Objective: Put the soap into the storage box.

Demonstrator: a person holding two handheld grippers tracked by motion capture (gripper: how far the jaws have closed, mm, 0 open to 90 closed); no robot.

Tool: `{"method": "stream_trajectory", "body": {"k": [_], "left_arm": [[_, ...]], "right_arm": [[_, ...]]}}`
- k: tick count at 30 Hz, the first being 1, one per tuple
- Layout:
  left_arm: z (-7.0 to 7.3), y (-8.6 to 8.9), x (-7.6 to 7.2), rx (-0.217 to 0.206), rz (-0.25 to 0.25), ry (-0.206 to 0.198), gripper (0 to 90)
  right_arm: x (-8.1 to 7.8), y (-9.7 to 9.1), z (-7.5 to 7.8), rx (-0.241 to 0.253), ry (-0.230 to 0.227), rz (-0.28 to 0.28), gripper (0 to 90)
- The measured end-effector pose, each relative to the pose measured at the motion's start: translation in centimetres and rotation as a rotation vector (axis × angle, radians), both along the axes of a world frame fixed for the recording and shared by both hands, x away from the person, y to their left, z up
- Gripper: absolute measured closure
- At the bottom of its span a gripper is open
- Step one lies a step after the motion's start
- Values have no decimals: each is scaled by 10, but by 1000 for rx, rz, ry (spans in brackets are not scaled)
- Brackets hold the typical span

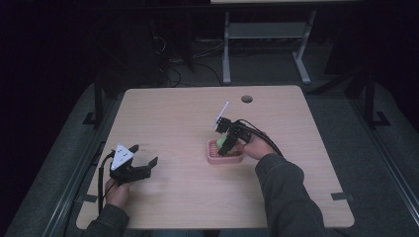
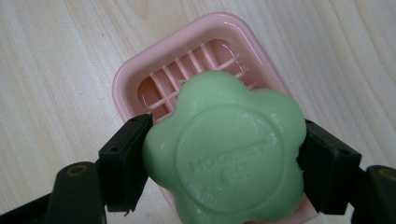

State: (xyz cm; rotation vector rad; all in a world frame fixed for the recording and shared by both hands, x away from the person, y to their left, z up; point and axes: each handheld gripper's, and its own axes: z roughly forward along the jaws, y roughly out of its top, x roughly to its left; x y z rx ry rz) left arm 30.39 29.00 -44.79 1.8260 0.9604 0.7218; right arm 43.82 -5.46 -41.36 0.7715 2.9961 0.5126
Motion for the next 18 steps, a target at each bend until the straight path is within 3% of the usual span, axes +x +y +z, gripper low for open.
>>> {"method": "stream_trajectory", "body": {"k": [18], "left_arm": [[0,0,0,1,0,0,142]], "right_arm": [[0,1,-2,2,9,-3,258]]}}
